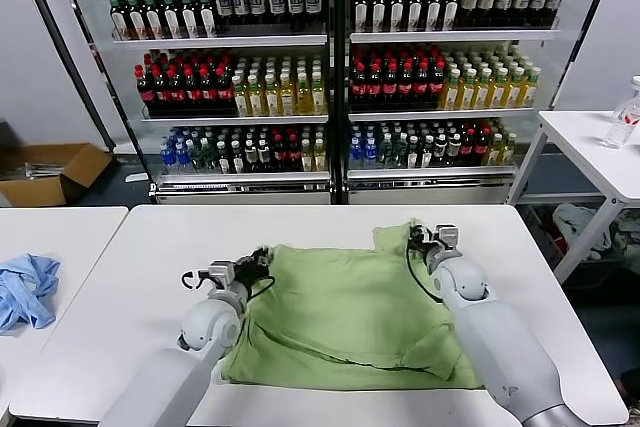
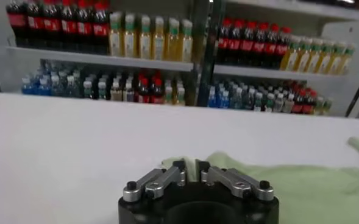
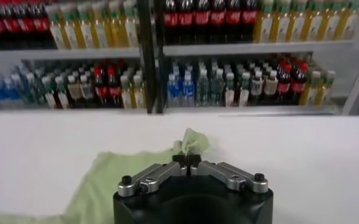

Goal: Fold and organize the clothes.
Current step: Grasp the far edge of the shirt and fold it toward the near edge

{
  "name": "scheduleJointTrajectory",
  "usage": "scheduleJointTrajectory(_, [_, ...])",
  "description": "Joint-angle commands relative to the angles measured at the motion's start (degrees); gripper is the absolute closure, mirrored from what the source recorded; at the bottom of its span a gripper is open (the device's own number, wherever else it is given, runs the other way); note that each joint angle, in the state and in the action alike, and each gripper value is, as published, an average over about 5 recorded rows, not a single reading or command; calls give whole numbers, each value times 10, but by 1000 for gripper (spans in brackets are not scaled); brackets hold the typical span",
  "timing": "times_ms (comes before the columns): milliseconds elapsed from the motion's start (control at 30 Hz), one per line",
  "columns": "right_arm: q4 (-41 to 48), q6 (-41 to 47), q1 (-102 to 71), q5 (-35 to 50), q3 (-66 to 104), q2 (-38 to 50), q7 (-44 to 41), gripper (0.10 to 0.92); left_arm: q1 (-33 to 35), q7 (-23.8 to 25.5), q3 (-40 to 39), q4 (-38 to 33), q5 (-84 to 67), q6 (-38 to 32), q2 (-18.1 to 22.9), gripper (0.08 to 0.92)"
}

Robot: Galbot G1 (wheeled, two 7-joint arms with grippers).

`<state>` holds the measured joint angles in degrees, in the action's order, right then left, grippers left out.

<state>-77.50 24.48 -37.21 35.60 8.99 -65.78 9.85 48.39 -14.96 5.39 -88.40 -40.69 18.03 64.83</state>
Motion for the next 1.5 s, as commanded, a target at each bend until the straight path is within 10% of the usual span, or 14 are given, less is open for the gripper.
scheduleJointTrajectory(33, [-113, -7, -51, 6, 40, 19, 1, 915, 60, 3, 29, -107, -18, -14, -31, 808])
scheduleJointTrajectory(400, [-120, -6, -71, 2, 49, 27, 2, 915, 46, -50, 9, -61, 94, 65, -18, 797])
scheduleJointTrajectory(1167, [-82, -8, -60, -8, 31, 11, -5, 915, -85, -20, -47, 101, 47, 136, 35, 192])
scheduleJointTrajectory(1500, [-80, -9, -58, -7, 31, 13, -6, 915, -65, -11, -37, 85, 18, 130, 29, 406])
